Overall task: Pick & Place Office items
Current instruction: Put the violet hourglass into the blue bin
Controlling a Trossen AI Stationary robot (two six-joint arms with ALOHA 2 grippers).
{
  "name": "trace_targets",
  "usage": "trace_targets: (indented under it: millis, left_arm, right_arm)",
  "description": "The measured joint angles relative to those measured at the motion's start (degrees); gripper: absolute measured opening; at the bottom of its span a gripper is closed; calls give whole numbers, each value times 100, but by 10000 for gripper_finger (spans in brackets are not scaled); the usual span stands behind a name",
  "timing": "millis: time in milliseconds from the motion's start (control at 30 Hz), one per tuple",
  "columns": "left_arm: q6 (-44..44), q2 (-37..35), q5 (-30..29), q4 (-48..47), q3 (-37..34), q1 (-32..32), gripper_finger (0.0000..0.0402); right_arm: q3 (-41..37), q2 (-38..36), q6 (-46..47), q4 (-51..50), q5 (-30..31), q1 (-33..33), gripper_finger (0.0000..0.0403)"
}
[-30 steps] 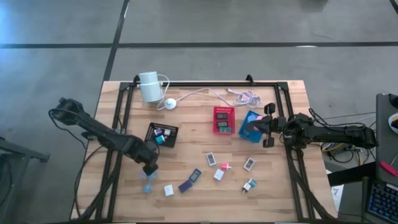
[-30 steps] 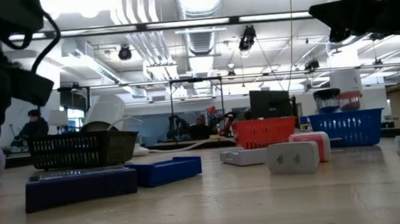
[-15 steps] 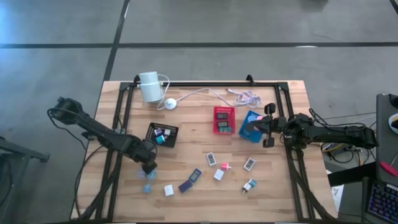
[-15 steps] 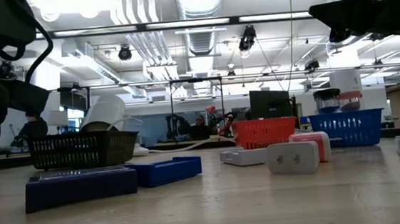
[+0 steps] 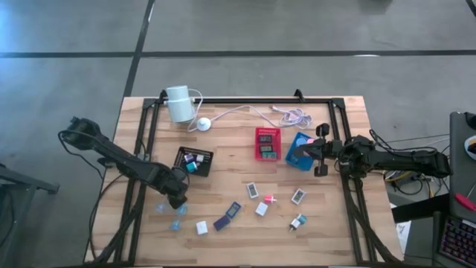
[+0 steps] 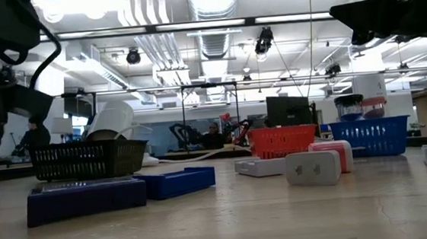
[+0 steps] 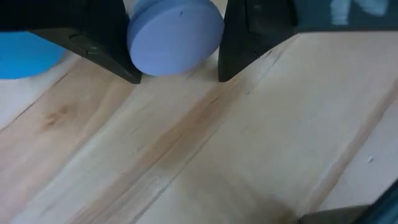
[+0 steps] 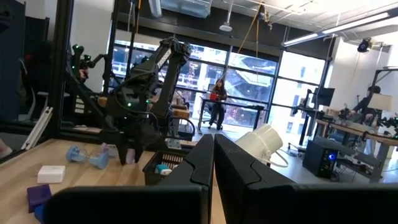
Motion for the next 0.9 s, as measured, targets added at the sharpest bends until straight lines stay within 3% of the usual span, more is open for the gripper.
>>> trace_targets:
  millis: [433, 600, 733, 900]
  left_arm:
    - [1551, -55, -1329, -206, 1473, 0, 194]
    - [2747, -265, -2576, -130, 2128, 7, 194]
    - [3915, -593, -3669, 394, 2522, 28, 194]
    - [5599, -1055, -3864, 1693, 2626, 155, 194]
  right_arm:
    - [0, 0, 1, 1, 0, 2, 8]
    - [0, 4, 223, 90, -17, 1, 8]
    - [0, 71, 526, 341, -351, 1, 8]
    - [0, 382, 628, 747, -658, 9, 9]
